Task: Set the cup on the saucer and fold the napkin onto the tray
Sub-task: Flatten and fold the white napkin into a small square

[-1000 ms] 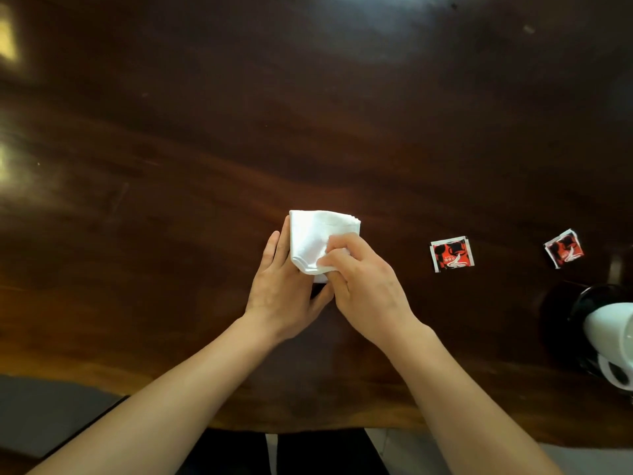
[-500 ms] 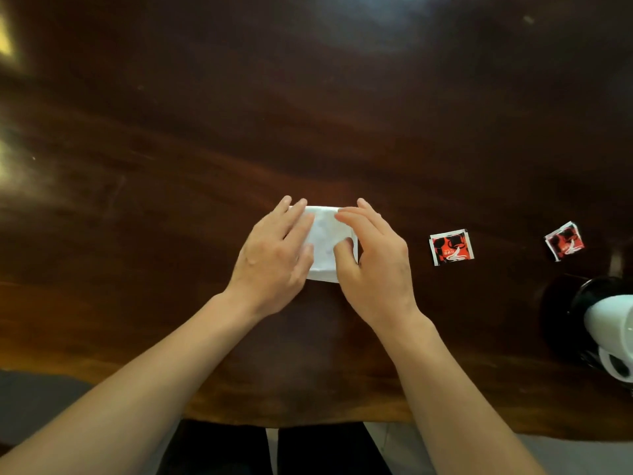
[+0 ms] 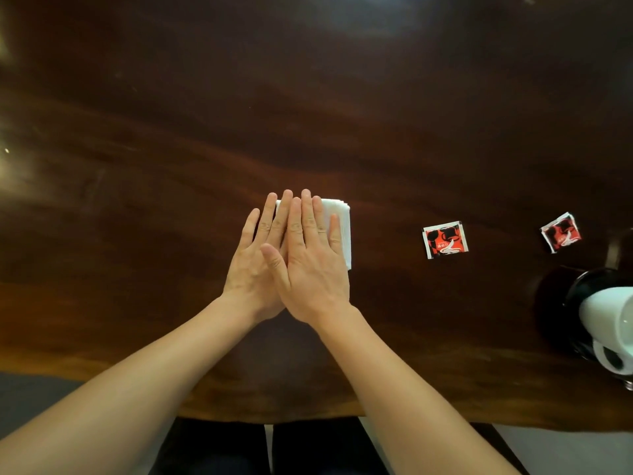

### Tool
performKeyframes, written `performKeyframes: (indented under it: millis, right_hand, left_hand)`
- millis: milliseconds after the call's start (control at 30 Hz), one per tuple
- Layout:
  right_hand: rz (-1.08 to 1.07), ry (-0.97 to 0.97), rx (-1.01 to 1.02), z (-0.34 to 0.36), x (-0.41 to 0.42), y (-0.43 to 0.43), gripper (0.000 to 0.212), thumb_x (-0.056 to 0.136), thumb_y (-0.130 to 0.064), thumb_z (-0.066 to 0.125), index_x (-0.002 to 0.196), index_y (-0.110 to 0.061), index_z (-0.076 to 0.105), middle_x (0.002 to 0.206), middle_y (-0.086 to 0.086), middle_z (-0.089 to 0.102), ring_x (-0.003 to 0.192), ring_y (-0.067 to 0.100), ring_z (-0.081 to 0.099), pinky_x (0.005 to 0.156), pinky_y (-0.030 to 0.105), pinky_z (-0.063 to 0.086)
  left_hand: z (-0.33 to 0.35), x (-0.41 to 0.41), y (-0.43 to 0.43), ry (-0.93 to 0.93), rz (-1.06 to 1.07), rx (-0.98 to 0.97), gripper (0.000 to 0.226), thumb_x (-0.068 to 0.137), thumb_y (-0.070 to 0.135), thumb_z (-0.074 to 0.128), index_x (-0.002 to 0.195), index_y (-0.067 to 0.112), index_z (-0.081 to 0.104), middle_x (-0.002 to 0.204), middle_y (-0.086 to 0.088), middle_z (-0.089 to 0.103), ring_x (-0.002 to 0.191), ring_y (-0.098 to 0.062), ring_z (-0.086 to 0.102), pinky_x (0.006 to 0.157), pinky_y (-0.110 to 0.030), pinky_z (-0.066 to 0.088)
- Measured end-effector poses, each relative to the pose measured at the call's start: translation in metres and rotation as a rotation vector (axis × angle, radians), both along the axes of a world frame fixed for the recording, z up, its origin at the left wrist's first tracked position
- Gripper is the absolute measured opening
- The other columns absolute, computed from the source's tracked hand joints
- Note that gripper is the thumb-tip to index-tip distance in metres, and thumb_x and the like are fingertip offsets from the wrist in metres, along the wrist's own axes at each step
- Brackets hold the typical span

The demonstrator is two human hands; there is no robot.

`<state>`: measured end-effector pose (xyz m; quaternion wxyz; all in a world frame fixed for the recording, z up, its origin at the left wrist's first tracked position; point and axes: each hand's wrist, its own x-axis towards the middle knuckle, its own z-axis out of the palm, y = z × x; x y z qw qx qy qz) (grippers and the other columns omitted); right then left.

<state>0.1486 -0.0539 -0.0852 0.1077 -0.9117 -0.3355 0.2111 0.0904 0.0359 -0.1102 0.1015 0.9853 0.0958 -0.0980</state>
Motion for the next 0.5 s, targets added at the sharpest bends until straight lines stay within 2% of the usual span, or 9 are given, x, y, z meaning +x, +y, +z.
performKeyframes:
  millis: [200,300,400,500]
  right_hand:
    - [-0.068,0.066,-0.017,0.002,0.007,-0.015,0.077,0.1,-0.066,0.006,0.157,-0.02,-0.018,0.165,-0.002,-0.025,0.149,0.012,-0.029,0.122,0.041,-0.019]
    - [0.006,0.053,-0.049,-0.001,0.012,-0.023,0.077,0.1,-0.066,0.006,0.158,-0.019,-0.017,0.165,-0.002,-0.025,0.149,0.012,-0.029,0.122,0.043,-0.017]
    - [0.152,0.016,-0.099,-0.004,0.024,-0.041,0.071,0.103,-0.058,0.003,0.157,-0.017,-0.016,0.165,-0.001,-0.027,0.15,0.014,-0.028,0.124,0.047,-0.011]
    - [0.197,0.015,-0.112,-0.005,0.041,-0.064,0.067,0.104,-0.052,0.004,0.156,-0.018,-0.02,0.164,-0.004,-0.028,0.15,0.017,-0.027,0.124,0.045,-0.011]
  left_hand:
    - [0.0,0.001,0.001,0.02,0.017,-0.06,0.074,0.101,0.053,0.011,0.156,0.019,-0.026,0.166,-0.009,-0.026,0.155,-0.029,-0.018,0.126,-0.049,0.0]
    - [0.004,0.002,0.005,0.073,0.0,-0.063,0.085,0.1,0.053,0.023,0.149,0.021,-0.038,0.161,-0.006,-0.036,0.152,-0.028,-0.025,0.125,-0.047,-0.008]
    - [0.002,-0.002,0.013,0.076,-0.038,-0.052,0.086,0.098,0.064,0.013,0.152,0.014,-0.032,0.163,-0.007,-0.034,0.152,-0.026,-0.025,0.125,-0.044,-0.009]
    - [0.001,-0.003,0.017,0.09,-0.072,-0.054,0.102,0.091,0.08,0.011,0.156,0.009,-0.021,0.166,-0.009,-0.026,0.154,-0.027,-0.019,0.126,-0.045,-0.006]
